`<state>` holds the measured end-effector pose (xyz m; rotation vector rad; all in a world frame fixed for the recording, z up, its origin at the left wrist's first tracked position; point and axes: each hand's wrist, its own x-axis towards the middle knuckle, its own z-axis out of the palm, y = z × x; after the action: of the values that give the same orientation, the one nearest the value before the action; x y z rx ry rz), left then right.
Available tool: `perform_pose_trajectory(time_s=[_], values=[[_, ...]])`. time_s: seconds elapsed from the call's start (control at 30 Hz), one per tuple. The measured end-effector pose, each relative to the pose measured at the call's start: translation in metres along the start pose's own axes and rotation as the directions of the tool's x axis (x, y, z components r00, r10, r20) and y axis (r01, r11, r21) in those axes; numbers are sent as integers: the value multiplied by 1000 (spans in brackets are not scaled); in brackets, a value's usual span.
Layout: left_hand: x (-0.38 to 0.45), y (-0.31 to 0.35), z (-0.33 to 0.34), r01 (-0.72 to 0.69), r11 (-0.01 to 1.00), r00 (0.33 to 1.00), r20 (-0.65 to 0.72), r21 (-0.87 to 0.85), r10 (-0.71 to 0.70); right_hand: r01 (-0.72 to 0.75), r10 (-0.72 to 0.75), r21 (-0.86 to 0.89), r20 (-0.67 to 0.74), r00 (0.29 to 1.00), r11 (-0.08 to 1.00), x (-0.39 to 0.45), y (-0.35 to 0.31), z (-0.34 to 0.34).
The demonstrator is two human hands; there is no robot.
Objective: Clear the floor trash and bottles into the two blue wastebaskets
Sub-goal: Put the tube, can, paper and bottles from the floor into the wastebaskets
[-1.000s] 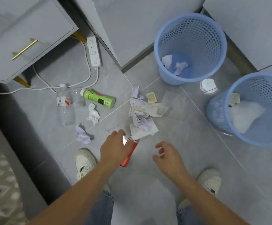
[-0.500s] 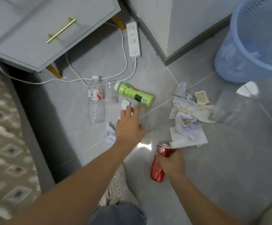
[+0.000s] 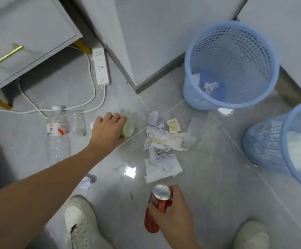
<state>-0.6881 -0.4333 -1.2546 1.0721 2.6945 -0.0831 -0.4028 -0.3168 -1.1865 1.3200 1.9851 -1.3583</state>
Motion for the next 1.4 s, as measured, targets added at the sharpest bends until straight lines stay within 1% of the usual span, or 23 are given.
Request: perform_pose_trajectory(time_s=[0.07, 0.1, 0.17, 0.23, 0.3, 0.37, 0.43, 0.47, 0.5, 0.6, 0.67, 0.73, 0.8, 0.9, 0.97, 1.03, 1.1, 1.17, 1.23, 1.27, 1.3, 1.33, 1.4], values=[[-13, 21, -39, 76, 975, 993, -77, -208, -94, 82, -77, 49, -98, 992, 995, -10, -17, -42], [-18, 36, -65, 127, 928, 982, -89, -350, -168, 130, -119, 64, -153, 981, 989, -13, -28, -65], [-26, 67, -121, 178, 748, 950, -86, -639, -300, 232, -201, 93, -261, 944, 968, -17, -58, -115], [-24, 99, -179, 106, 553, 924, -124, -826, -361, 350, -276, 138, -383, 881, 926, -17, -94, -164], [-10, 128, -232, -12, 431, 896, -201, -902, -395, 449, -321, 167, -491, 810, 878, -9, -133, -208], [13, 151, -272, -122, 365, 874, -274, -923, -402, 518, -348, 170, -564, 749, 838, 11, -163, -241], [40, 171, -293, -178, 313, 869, -299, -933, -395, 530, -365, 120, -596, 715, 840, 42, -182, -263], [56, 179, -295, -182, 309, 875, -297, -934, -383, 525, -373, 92, -602, 706, 846, 61, -186, -271], [70, 185, -293, -167, 329, 883, -289, -930, -370, 514, -376, 68, -600, 706, 855, 79, -187, -276], [108, 199, -262, -63, 444, 923, -222, -894, -316, 405, -368, -62, -555, 746, 912, 123, -182, -283], [125, 207, -240, 15, 548, 944, -168, -836, -282, 357, -403, -191, -509, 761, 914, 142, -174, -282], [136, 216, -222, 71, 651, 961, -123, -756, -247, 302, -442, -349, -455, 773, 887, 154, -165, -279], [142, 221, -209, 89, 729, 978, -81, -679, -194, 241, -452, -475, -401, 797, 846, 161, -158, -275], [141, 222, -193, 60, 835, 995, -39, -547, -97, 190, -465, -588, -359, 809, 786, 164, -153, -266], [138, 220, -188, 39, 883, 999, 0, -468, -44, 188, -464, -609, -334, 821, 770, 162, -151, -263], [133, 215, -191, 22, 899, 999, 39, -438, -5, 202, -451, -590, -313, 836, 782, 156, -151, -260], [124, 206, -199, 2, 886, 1000, 8, -463, 3, 230, -485, -572, -344, 804, 787, 142, -148, -255], [103, 192, -208, 6, 845, 996, -75, -535, -54, 342, -593, -548, -384, 708, 763, 121, -141, -246], [71, 174, -209, 44, 799, 982, -119, -600, -144, 488, -702, -521, -377, 604, 700, 94, -127, -230], [52, 165, -205, 86, 778, 976, -104, -622, -191, 538, -724, -498, -340, 601, 680, 81, -118, -220], [32, 156, -196, 140, 758, 970, -66, -637, -235, 562, -718, -469, -279, 638, 682, 71, -103, -207], [12, 149, -184, 199, 739, 964, -7, -644, -266, 558, -685, -442, -204, 700, 702, 64, -87, -195], [-25, 139, -151, 317, 729, 947, 158, -607, -280, 468, -538, -419, -60, 841, 778, 57, -51, -170]])
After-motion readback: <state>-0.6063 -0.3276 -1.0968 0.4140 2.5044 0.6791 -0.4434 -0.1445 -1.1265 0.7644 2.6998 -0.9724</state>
